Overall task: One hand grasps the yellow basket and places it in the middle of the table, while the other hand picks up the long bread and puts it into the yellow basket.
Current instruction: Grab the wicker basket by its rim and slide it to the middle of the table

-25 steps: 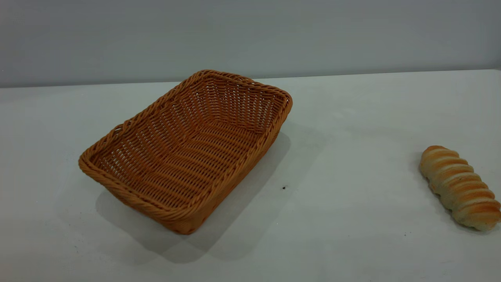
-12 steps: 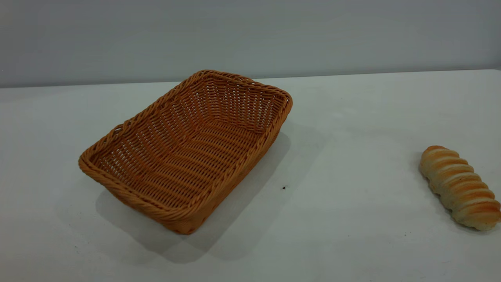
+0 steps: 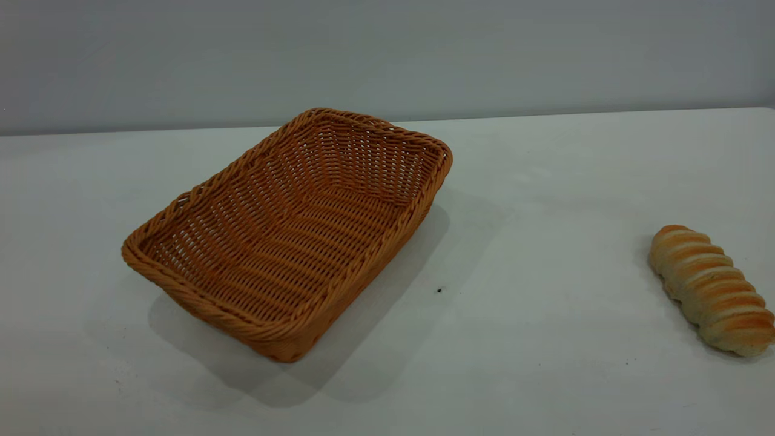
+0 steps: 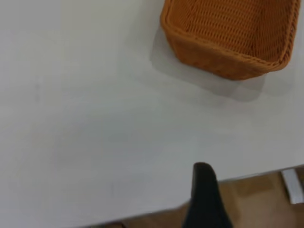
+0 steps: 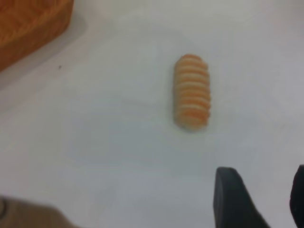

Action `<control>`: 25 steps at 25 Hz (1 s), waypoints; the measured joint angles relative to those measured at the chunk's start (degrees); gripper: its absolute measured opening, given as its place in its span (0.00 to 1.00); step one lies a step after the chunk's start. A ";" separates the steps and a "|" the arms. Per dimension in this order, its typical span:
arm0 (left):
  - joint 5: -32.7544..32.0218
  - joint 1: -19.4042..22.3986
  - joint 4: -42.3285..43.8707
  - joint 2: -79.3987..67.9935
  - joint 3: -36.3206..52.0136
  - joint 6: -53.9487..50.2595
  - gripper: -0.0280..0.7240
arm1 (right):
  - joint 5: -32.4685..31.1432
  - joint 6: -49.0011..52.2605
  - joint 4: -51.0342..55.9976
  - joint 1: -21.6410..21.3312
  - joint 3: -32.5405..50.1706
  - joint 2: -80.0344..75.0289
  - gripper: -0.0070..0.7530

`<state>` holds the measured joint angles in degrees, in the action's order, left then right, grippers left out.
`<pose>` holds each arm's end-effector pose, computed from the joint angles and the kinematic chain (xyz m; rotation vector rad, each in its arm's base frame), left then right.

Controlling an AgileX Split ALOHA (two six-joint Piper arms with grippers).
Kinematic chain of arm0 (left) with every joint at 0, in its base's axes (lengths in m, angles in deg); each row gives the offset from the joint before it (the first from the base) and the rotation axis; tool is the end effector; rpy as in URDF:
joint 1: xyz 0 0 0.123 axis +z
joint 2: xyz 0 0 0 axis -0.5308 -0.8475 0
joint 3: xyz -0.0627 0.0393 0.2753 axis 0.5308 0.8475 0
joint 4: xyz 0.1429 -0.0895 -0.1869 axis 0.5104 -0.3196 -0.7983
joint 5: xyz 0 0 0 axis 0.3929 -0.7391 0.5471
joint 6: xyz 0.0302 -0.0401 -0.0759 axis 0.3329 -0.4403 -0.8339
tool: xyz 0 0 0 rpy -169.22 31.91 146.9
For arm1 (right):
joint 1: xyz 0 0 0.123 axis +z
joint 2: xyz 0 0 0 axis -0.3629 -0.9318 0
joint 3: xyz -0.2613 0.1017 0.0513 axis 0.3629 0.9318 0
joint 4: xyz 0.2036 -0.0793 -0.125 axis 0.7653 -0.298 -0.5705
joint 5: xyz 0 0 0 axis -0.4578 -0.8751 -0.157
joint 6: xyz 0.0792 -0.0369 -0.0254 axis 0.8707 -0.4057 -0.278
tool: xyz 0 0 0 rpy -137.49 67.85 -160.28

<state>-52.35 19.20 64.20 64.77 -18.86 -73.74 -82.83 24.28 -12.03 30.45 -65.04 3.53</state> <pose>-0.0012 -0.0013 0.2691 0.0921 2.1746 -0.2326 -0.0078 -0.0028 0.2689 -0.1754 2.0895 0.0699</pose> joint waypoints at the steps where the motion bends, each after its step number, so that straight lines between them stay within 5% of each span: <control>1: 0.51 0.00 0.53 -1.88 -0.15 -1.99 0.80 | 0.68 0.96 -1.29 0.00 -0.47 -0.06 0.45; 17: 31.05 0.00 2.15 -45.75 -0.69 -10.34 0.80 | 5.88 8.80 -10.16 0.00 -15.48 -39.49 0.45; 25: 34.75 0.00 1.10 -66.35 -9.51 -13.66 0.80 | 10.01 9.82 -10.16 0.00 -17.54 -50.44 0.45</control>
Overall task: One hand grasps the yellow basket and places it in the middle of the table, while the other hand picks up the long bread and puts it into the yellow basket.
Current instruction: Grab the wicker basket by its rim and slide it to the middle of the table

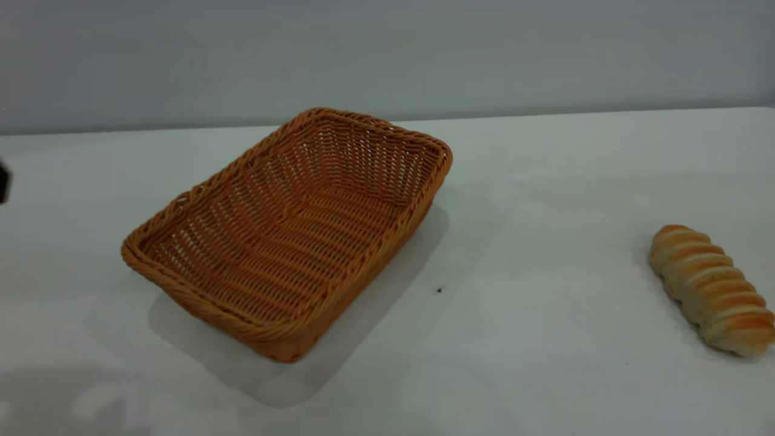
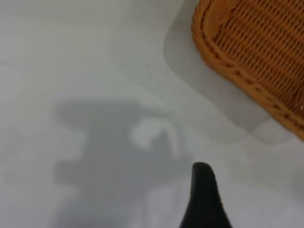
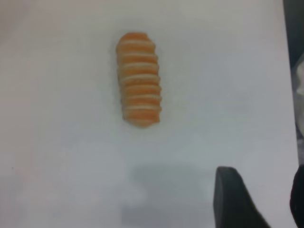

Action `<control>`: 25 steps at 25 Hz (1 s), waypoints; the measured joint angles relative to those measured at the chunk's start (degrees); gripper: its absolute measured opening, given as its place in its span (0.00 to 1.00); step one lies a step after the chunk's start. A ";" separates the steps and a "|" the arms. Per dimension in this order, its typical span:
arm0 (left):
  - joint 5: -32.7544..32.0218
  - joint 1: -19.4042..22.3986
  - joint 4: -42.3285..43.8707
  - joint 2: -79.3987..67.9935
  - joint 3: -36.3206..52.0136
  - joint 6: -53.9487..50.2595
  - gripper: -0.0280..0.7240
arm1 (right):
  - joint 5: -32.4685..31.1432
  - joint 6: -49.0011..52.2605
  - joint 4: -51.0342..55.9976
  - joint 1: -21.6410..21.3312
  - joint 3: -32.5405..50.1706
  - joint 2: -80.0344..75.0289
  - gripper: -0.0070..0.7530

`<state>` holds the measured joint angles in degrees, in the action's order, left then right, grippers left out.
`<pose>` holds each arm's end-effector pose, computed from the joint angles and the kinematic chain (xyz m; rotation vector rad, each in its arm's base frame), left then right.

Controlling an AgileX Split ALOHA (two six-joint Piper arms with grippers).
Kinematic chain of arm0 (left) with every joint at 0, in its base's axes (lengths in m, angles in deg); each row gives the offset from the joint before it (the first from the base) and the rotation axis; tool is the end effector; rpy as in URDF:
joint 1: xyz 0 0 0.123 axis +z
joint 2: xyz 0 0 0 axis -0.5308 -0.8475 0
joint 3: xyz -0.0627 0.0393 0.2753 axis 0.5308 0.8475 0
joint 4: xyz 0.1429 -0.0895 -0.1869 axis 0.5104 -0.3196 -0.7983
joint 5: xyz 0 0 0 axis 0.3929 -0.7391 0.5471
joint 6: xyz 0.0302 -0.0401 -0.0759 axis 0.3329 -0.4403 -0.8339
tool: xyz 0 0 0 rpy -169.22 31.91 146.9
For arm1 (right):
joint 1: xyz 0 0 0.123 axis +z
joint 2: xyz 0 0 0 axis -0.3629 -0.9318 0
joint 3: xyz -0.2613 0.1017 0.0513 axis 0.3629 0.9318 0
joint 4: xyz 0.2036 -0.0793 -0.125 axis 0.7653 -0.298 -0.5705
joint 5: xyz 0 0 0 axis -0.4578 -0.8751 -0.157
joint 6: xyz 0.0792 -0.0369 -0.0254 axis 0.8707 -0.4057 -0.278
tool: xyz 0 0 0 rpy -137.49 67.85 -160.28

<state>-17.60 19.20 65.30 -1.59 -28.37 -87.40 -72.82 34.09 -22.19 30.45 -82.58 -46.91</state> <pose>0.2134 -0.0487 0.2336 -0.1987 2.5624 -0.2315 0.1513 0.0099 0.3173 -0.0743 2.4726 -0.1071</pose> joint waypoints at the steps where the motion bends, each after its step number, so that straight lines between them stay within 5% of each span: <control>1: 0.05 0.00 -1.11 -2.15 -1.40 -0.22 0.80 | 0.27 0.12 0.05 0.00 -0.06 -0.71 0.45; 25: -3.16 0.00 -13.00 -34.74 -17.88 -8.45 0.80 | 0.02 0.68 3.07 0.00 -0.06 -2.40 0.45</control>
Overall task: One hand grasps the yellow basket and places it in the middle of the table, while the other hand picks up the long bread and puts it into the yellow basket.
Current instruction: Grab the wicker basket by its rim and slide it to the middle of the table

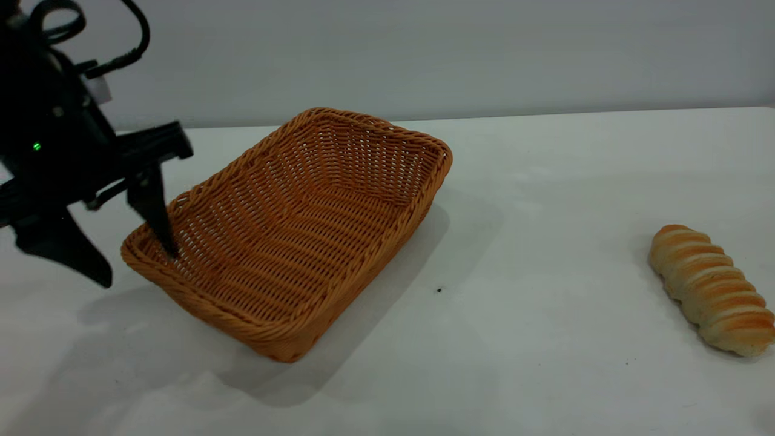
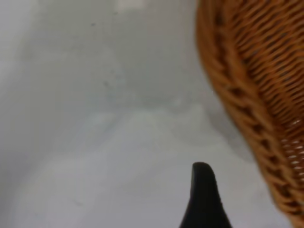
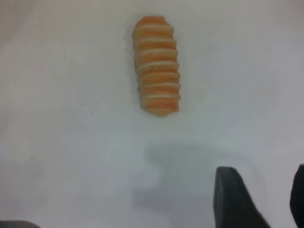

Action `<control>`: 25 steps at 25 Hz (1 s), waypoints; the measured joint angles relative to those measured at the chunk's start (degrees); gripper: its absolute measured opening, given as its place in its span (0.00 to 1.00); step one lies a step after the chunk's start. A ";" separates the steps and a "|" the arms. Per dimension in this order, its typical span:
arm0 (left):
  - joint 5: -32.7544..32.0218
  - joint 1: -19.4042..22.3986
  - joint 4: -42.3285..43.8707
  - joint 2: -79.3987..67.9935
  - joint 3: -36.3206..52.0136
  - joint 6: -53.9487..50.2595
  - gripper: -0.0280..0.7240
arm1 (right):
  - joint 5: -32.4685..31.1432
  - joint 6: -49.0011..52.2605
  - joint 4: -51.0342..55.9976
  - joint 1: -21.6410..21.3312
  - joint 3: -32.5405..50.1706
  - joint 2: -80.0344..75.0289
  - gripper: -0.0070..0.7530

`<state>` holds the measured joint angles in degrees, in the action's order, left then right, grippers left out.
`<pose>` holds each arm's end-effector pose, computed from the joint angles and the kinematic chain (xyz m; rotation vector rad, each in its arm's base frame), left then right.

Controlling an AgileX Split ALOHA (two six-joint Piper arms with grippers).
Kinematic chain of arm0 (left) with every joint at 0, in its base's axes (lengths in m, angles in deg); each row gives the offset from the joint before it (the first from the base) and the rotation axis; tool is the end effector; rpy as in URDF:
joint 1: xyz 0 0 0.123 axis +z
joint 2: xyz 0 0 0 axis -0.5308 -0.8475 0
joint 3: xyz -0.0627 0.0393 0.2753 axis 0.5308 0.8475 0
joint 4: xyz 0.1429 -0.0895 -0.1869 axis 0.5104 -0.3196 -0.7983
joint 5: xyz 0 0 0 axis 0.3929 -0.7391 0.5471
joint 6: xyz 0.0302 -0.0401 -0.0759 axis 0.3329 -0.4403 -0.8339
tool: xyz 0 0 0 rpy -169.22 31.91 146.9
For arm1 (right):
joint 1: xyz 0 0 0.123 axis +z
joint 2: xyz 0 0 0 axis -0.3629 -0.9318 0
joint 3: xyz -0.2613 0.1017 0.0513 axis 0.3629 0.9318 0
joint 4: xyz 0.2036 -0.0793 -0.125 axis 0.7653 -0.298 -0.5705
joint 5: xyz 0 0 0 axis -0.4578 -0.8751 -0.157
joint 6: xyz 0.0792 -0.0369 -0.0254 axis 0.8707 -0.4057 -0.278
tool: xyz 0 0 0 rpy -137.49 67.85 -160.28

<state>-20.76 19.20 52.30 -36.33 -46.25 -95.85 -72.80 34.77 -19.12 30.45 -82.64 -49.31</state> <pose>0.3135 -0.0830 0.1461 -0.6988 2.8721 -0.3322 0.1587 0.0150 0.3105 -0.0424 2.5224 -0.0437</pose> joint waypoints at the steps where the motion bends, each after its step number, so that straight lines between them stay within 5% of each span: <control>1: 0.06 0.00 -0.20 0.00 -0.12 -1.09 0.80 | 0.00 0.00 0.02 0.00 0.00 0.00 0.45; 25: 5.81 0.00 -1.99 -11.89 -3.89 -6.99 0.76 | 0.00 -0.04 1.31 0.00 0.00 0.00 0.45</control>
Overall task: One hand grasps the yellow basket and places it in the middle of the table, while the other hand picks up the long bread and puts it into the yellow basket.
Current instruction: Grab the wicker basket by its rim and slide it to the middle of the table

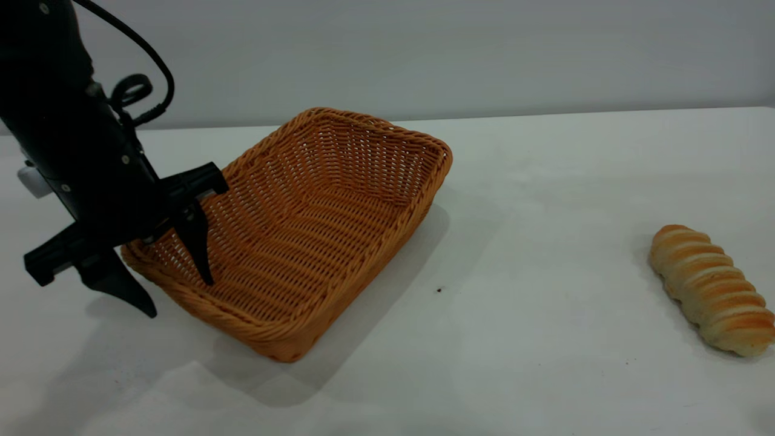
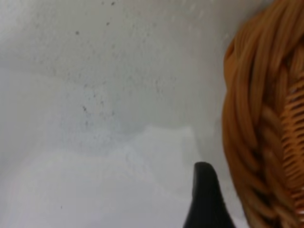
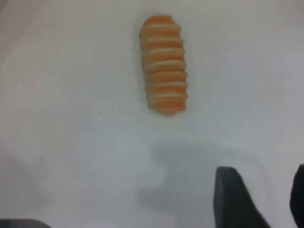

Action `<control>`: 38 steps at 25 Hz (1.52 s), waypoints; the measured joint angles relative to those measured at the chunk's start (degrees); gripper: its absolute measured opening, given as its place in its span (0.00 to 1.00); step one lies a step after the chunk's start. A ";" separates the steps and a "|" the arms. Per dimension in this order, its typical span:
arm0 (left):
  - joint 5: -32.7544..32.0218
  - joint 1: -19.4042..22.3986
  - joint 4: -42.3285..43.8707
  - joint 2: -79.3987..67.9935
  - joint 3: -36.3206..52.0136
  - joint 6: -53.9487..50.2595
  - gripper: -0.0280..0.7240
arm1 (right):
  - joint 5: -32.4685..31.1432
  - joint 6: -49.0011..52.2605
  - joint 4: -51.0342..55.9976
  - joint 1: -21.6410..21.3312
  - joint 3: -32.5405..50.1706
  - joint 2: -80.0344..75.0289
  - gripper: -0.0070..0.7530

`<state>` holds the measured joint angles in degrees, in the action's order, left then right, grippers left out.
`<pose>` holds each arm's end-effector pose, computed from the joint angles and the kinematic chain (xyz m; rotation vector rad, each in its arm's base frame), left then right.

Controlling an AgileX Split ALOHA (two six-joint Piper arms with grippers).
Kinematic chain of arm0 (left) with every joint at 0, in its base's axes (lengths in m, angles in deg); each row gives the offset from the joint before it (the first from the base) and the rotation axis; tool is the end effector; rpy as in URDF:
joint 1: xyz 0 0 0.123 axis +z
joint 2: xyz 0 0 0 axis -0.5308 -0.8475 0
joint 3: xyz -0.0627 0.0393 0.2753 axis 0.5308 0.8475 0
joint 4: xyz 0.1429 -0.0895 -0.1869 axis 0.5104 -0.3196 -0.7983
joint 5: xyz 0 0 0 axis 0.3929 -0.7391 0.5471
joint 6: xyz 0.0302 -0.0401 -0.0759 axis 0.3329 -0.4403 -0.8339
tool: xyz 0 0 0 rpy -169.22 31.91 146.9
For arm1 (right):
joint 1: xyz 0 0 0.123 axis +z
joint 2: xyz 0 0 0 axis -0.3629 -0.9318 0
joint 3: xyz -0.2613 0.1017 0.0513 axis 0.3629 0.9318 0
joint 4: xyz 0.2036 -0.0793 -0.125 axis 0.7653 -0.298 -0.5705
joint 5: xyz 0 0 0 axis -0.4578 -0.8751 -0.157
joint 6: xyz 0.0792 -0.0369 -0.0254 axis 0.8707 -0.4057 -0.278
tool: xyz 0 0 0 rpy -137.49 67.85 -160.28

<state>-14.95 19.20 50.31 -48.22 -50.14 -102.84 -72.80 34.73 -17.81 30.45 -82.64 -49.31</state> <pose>0.3388 -0.0884 0.0922 -0.9517 2.8497 -0.3231 0.1584 0.0167 0.3103 -0.0336 2.5261 -0.0157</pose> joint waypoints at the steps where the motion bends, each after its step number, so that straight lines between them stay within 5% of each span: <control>1: 0.33 0.00 -0.02 -0.35 -0.23 0.00 0.71 | 0.00 -0.06 0.00 0.00 0.00 0.00 0.45; 6: 2.83 0.07 -1.18 -0.95 -0.50 -0.63 0.34 | 0.07 -0.18 0.06 0.00 0.00 0.00 0.45; 9: 4.81 0.07 -2.12 -0.95 -0.81 0.03 0.19 | 0.46 -0.18 0.06 0.00 0.00 0.00 0.45; 18: 4.56 0.01 -4.03 0.15 -1.35 4.91 0.19 | 0.63 -0.18 0.06 0.00 0.00 0.00 0.45; 28: -6.08 0.07 -19.50 1.84 -9.42 31.44 0.19 | 0.63 -0.23 0.29 0.00 0.00 0.00 0.45; 38: -10.94 0.07 -15.21 0.90 -10.28 36.18 0.19 | 0.58 -0.36 0.79 0.00 0.00 0.00 0.45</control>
<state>-25.89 19.27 35.10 -47.32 -60.43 -66.65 -72.22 34.37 -17.02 30.45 -82.64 -49.31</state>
